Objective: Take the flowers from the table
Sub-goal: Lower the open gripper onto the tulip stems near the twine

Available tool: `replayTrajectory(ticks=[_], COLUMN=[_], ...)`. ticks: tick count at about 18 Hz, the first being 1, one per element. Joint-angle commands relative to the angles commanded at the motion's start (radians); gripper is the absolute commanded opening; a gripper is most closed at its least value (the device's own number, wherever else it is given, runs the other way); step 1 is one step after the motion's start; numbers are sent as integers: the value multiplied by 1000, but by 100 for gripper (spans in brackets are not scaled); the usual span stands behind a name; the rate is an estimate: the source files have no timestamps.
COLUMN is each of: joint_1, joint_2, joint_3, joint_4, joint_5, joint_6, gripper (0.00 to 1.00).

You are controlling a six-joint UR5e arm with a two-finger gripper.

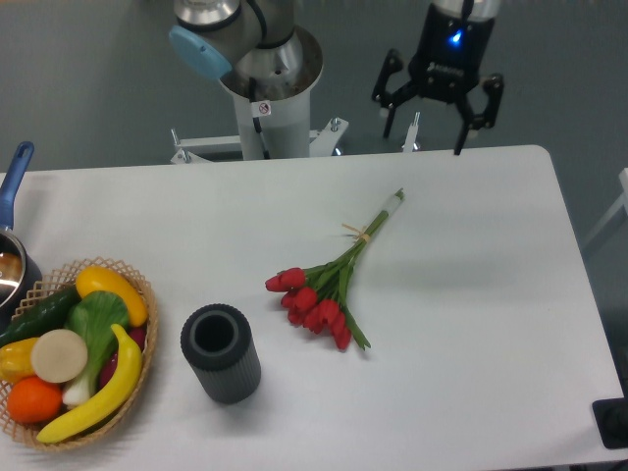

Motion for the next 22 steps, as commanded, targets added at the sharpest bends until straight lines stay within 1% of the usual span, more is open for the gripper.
replayTrajectory(ticks=[2, 4, 5, 7, 10, 11, 13, 14, 15, 17, 19, 20, 22], joint_1=[-17, -32, -40, -63, -72, -90, -148, -173, -181, -184, -189, -198, -209], joint_2=[9, 20, 17, 3, -18, -24, -58, -66, -72, -89, -121, -141, -170], joint_3=[-61, -124, -135, -138, -152, -160, -173, -184, -196, -215, -210, -213, -224], joint_4=[60, 143, 155, 157, 157, 157, 157, 155, 155, 166, 172, 193, 255], joint_5=[23, 46, 54, 60, 77, 122, 237, 280, 299, 301, 295, 292, 288], joint_6=[0, -1, -2, -2, 6, 11, 43, 48, 48, 49, 52, 52, 54], gripper=[100, 100, 100, 100, 100, 100, 100, 100, 100, 100, 100, 100, 100])
